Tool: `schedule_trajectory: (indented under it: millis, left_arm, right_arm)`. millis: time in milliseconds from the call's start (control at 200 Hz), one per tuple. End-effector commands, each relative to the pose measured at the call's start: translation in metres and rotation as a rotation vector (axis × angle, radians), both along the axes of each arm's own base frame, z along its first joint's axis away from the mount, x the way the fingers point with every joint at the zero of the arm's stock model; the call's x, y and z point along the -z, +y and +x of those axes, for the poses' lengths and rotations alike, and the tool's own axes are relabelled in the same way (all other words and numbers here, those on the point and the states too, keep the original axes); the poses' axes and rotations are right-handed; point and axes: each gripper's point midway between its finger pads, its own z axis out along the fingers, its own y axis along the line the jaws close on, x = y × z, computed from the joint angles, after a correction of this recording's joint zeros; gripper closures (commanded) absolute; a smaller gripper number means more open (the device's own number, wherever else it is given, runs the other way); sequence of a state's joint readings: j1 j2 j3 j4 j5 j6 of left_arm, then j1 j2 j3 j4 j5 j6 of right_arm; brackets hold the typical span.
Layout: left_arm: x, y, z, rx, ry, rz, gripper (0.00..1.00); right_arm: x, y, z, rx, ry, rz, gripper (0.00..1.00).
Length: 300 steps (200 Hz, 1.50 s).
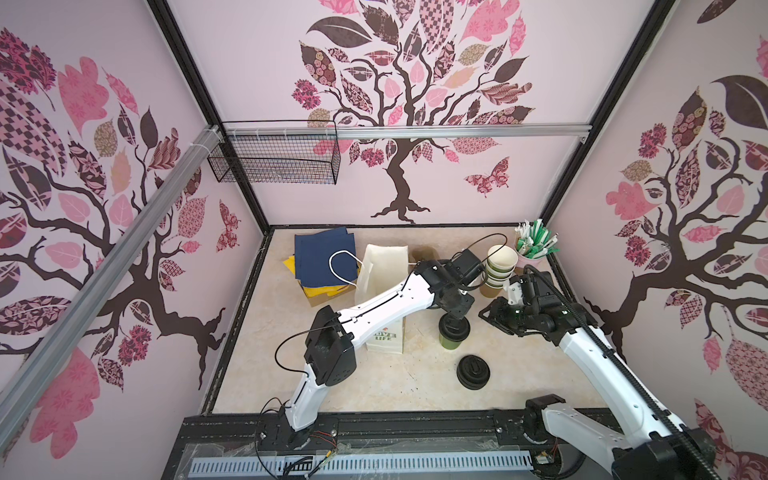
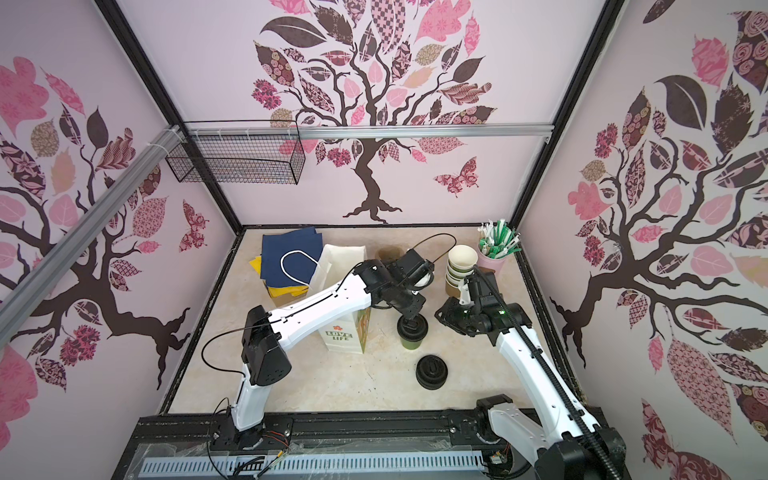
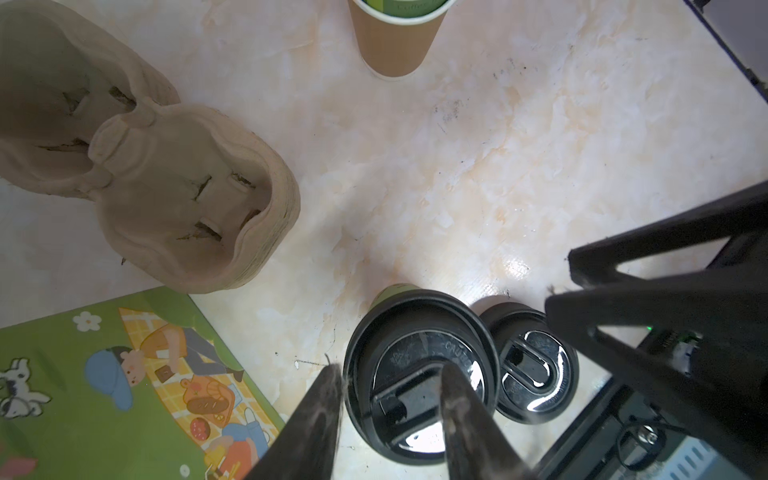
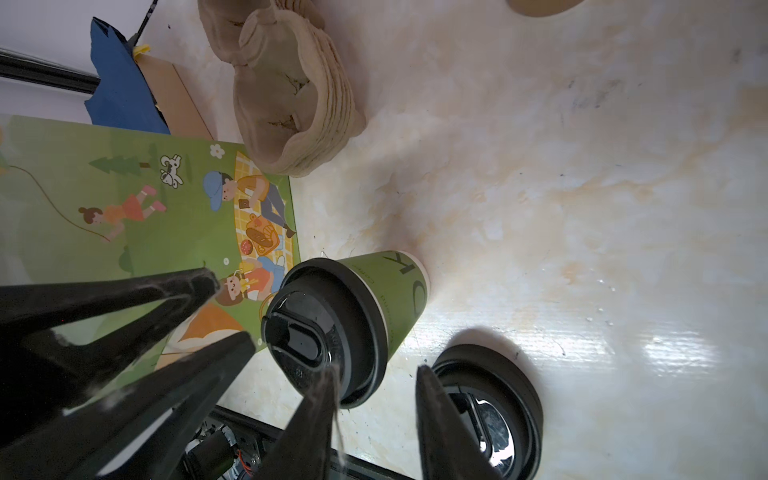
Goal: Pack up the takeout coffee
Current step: 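Raise both grippers away from the lidded green cup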
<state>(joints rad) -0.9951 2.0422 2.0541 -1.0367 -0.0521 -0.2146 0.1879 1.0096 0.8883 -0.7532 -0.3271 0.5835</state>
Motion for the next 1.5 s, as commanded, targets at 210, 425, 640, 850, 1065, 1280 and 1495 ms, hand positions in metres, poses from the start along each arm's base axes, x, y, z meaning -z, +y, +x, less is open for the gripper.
schedule_trajectory:
  millis: [210,425,640,850,1065,1280,1495]
  left_arm:
    - [-0.211,0.042,-0.007,-0.078,-0.345,-0.522,0.53]
    - [-0.262,0.142,0.009,-0.348,-0.441,-0.651,0.5]
    - [-0.245,0.264,0.027,-0.72,-0.463,-0.589,0.46]
    - [-0.217,0.326,0.019,-0.918,-0.431,-0.595,0.44]
    - [-0.195,0.336,0.006,-0.965,-0.377,-0.583,0.44]
    - [-0.184,0.34,0.0,-0.979,-0.357,-0.565,0.43]
    - [-0.183,0.34,0.0,-0.977,-0.354,-0.56,0.43]
  right_arm:
    - [-0.056,-0.057,0.016,0.125,-0.075,-0.329,0.59]
    - [-0.078,-0.078,0.046,0.132,-0.097,-0.503,0.52]
    - [-0.089,-0.108,0.089,0.181,-0.089,-0.539,0.44]
    - [-0.098,-0.108,0.138,0.21,-0.131,-0.527,0.29]
    - [-0.077,-0.118,0.162,0.237,-0.051,-0.592,0.33]
    - [-0.052,-0.121,0.161,0.253,-0.005,-0.594,0.42]
    - [-0.035,-0.116,0.164,0.257,0.014,-0.557,0.53]
